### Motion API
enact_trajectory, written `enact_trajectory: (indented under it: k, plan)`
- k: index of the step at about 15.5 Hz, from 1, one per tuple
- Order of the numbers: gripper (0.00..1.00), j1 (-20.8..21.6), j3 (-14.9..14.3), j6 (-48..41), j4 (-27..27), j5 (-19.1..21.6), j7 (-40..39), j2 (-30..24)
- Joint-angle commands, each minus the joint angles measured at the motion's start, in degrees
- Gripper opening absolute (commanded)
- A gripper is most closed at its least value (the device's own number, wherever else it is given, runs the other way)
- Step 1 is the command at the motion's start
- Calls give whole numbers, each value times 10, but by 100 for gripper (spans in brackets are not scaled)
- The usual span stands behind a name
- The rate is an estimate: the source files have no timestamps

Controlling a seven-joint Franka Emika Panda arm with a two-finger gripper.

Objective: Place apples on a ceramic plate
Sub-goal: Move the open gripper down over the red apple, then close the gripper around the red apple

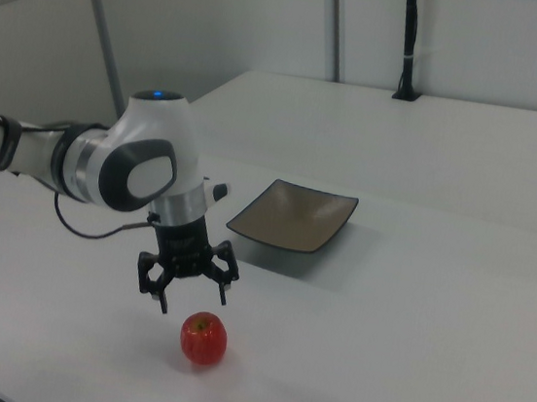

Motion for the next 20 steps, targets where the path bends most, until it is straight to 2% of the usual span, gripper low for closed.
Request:
enact_trajectory:
  k: [1,5,12,13,14,15,16,18,20]
  plan:
    - [100,-1,-1,95,-79,-39,-12,-25]
    - [100,-6,-2,173,-118,-61,-9,-13]
    - [100,-19,-3,202,-124,-104,-8,12]
    - [95,-20,-3,202,-123,-106,-8,15]
    - [84,-21,-3,202,-123,-106,-8,16]
    - [71,-21,-3,201,-123,-106,-7,16]
    - [53,-21,-3,201,-123,-106,-7,16]
    - [27,-21,-3,198,-122,-106,-5,16]
    - [20,-21,-3,192,-118,-106,5,13]
